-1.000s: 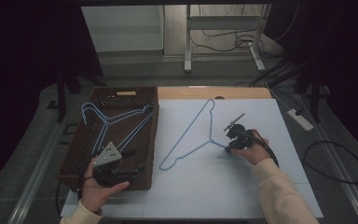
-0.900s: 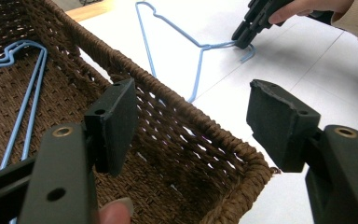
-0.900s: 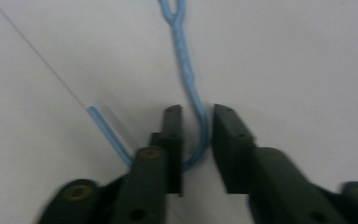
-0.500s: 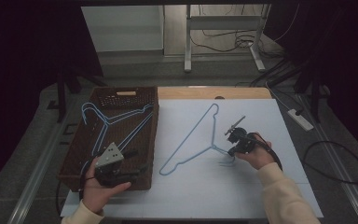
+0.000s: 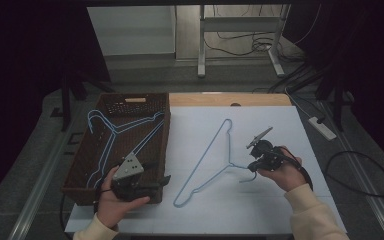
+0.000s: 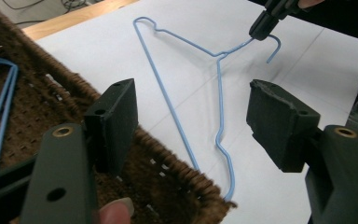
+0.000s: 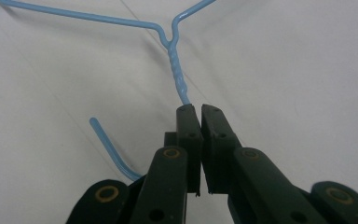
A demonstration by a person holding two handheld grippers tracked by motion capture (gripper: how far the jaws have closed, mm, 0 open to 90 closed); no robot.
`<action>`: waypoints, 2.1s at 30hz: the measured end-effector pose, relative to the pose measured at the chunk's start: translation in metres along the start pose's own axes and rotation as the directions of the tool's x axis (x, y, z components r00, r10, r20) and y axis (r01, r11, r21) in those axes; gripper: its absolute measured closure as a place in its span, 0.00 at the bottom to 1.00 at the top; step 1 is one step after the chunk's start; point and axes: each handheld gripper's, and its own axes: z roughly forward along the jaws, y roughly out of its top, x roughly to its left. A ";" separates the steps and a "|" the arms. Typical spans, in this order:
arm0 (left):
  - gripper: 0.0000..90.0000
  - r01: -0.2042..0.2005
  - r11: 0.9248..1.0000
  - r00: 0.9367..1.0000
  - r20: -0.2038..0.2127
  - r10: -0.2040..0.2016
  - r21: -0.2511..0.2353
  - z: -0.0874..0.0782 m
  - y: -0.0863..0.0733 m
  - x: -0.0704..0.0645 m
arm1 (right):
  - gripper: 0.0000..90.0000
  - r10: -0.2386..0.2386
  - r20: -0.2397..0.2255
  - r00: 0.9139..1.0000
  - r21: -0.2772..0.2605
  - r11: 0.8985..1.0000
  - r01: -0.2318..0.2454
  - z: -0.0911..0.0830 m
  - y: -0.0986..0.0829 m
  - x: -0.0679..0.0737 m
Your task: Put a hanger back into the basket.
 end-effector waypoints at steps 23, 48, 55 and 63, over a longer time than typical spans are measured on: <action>0.35 -0.033 0.988 0.997 0.074 0.023 0.149 0.061 0.024 -0.040 | 0.97 -0.004 0.004 1.000 0.004 1.000 0.004 0.000 -0.002 0.006; 0.33 -0.048 0.944 0.995 0.095 0.018 0.327 0.145 0.018 -0.054 | 0.97 -0.010 0.009 1.000 0.008 1.000 0.010 0.000 -0.003 0.010; 0.38 -0.028 0.929 0.996 0.088 -0.004 0.369 0.164 0.014 -0.046 | 0.97 -0.014 0.010 1.000 0.004 1.000 0.014 -0.001 -0.003 0.010; 0.59 -0.028 0.910 0.994 0.106 -0.018 0.414 0.182 0.008 -0.041 | 0.97 -0.013 0.008 1.000 0.002 1.000 0.013 -0.002 -0.003 0.012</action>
